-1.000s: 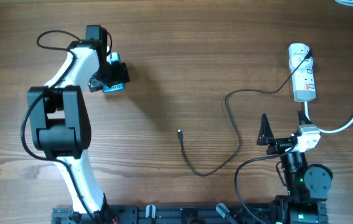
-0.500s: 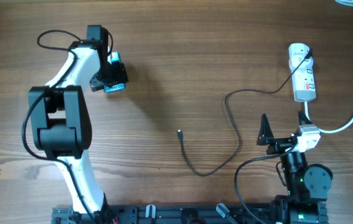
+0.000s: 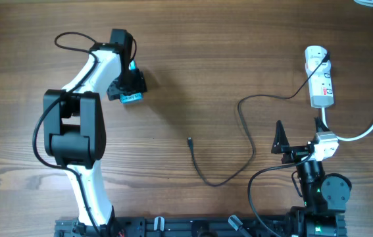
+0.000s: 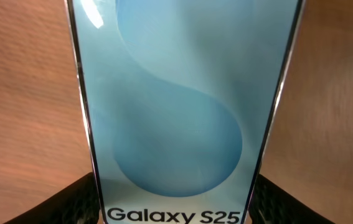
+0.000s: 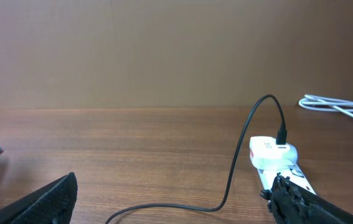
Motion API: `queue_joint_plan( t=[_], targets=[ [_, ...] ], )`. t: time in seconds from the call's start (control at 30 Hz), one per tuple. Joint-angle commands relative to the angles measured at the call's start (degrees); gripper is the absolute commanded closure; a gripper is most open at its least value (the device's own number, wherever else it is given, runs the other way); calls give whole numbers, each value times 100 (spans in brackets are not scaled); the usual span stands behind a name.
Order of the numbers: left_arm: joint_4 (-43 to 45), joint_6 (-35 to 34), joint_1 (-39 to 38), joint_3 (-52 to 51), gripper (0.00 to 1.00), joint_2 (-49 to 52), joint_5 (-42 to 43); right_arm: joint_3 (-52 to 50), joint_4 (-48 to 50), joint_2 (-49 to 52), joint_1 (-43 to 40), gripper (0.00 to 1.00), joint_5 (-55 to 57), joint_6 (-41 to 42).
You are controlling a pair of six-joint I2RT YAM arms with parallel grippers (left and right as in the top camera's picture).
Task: Plug charger to phone and switch on socket
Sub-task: 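Lift the phone with the left gripper and pull it toward center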
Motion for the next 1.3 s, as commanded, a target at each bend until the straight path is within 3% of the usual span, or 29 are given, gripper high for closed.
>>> queue_joint_plan(
  t=[0.0,0.37,0.67,0.8,1.27],
  targets=[
    [-627,-35,-369,-415,27,632,205,-7,33,-46,24,0,31,42],
    [-1646,-352,-1003,-417,31,632,831,-7,33,-46,24,0,31,39],
    [-1620,-481,-1318,-417,17,632,824,-7,33,-46,24,0,31,39],
    [-1528,-481,-1311,-417,0,632,824,-7,33,-46,24,0,31,39],
    [-787,-413,-1307,-415,0,632,769,-7,33,-46,24,0,31,39]
  ],
)
